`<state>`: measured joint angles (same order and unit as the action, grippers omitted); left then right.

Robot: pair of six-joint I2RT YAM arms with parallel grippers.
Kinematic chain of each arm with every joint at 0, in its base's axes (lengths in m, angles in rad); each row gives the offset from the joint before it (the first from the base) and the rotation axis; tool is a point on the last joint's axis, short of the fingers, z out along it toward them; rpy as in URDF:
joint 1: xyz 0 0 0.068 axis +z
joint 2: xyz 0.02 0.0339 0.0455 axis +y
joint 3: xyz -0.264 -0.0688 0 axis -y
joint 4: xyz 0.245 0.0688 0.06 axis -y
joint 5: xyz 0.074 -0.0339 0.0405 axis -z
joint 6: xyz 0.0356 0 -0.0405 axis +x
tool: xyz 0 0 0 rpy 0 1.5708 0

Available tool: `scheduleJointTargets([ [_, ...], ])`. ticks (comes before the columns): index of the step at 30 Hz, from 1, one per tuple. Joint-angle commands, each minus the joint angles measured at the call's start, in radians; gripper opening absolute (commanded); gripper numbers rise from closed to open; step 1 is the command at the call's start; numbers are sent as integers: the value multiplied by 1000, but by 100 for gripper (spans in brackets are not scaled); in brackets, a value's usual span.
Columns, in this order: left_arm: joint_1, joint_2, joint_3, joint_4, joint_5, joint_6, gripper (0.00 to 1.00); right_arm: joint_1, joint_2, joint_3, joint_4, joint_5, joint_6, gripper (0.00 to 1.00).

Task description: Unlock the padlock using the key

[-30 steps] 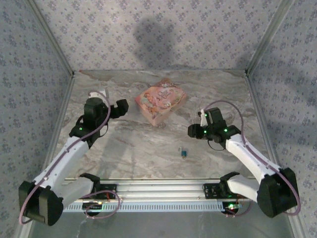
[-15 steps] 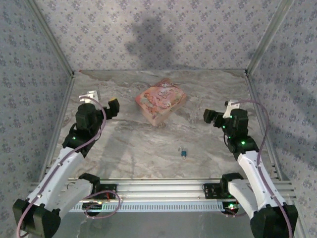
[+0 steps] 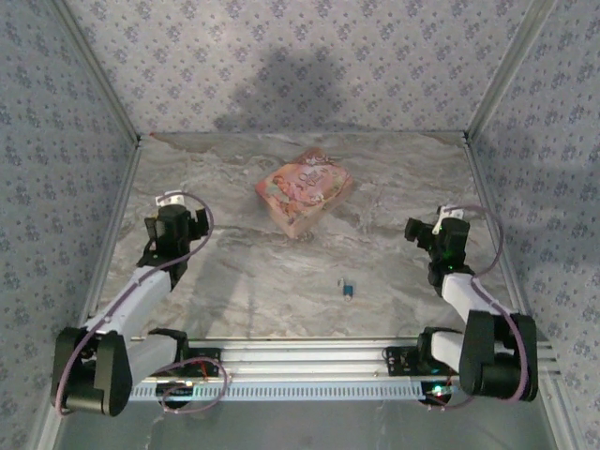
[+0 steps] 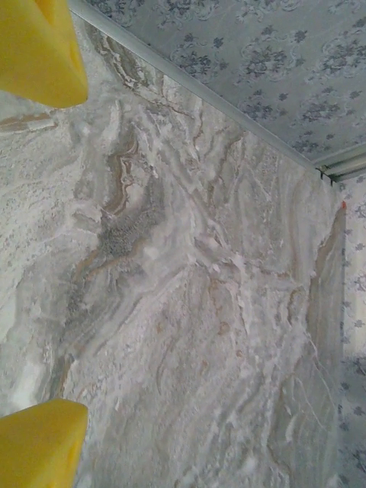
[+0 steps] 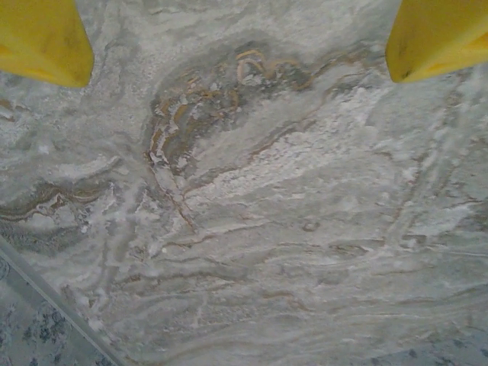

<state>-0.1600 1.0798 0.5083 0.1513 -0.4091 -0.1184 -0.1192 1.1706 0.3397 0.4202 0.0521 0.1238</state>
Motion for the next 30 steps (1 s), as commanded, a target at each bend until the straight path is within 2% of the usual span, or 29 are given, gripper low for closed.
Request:
scheduleJointTargets([
  [1,43,33,-45,210,46,58,98,-25,81,-20,248,-51,-34,100],
  [5,84,109,-80,350,118,61,98,-36,189,-2,353,-112,-28,100],
  [12,93,265,-85,497,222,141,98,-13,284,40,359,-234,-102,100],
  [14,99,312,-95,555,255,151,98,12,313,63,348,-231,-133,100],
  [16,106,358,-100,596,286,156,98,59,330,75,330,-172,-169,100],
  [19,141,393,-113,649,340,130,98,47,369,32,454,-162,-141,100],
  [20,155,413,-125,686,361,125,98,49,350,51,381,-145,-148,100],
  [22,166,465,-119,722,371,112,98,65,356,47,406,-109,-151,100],
  [23,175,449,-91,635,387,108,98,66,353,51,388,-101,-148,100],
  [30,194,454,-91,651,401,90,98,78,353,49,396,-74,-154,100],
])
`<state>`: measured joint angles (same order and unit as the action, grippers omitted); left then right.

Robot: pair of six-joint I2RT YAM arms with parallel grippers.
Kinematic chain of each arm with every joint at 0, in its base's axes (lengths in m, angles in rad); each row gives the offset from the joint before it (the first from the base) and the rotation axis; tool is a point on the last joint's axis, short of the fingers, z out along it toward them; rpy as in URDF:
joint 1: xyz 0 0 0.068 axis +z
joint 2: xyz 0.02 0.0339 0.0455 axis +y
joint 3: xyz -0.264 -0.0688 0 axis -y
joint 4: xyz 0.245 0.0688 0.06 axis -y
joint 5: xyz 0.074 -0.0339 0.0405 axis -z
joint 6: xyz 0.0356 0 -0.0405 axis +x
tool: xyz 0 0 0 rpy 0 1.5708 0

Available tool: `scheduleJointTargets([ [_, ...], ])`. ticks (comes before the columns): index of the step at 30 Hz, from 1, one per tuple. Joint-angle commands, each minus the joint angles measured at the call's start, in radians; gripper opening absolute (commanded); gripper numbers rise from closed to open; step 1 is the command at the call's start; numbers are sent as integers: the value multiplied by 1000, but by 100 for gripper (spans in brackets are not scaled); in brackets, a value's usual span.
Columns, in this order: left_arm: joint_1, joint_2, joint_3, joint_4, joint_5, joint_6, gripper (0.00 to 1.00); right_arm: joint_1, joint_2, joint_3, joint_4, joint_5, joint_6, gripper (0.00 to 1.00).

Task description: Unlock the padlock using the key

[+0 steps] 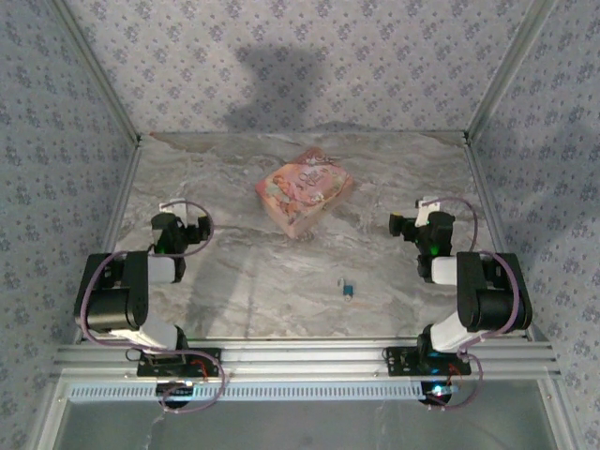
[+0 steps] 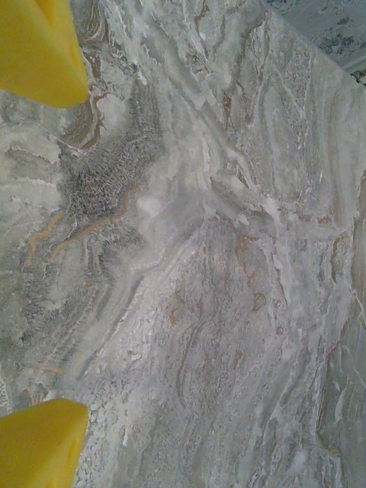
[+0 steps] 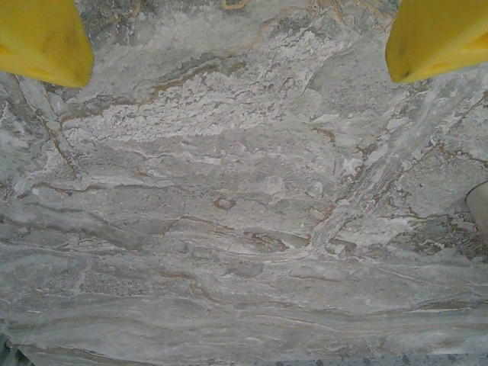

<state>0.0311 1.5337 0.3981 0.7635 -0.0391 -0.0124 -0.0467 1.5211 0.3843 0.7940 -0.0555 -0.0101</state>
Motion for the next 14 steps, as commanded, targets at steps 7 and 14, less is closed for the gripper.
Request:
scheduleJointTargets([
  [7,2,-1,19,41,31,-15,98,12,3,4,24,45,-24,100],
  [14,2,-1,19,41,31,-15,98,1,2,5,21,26,-17,100],
])
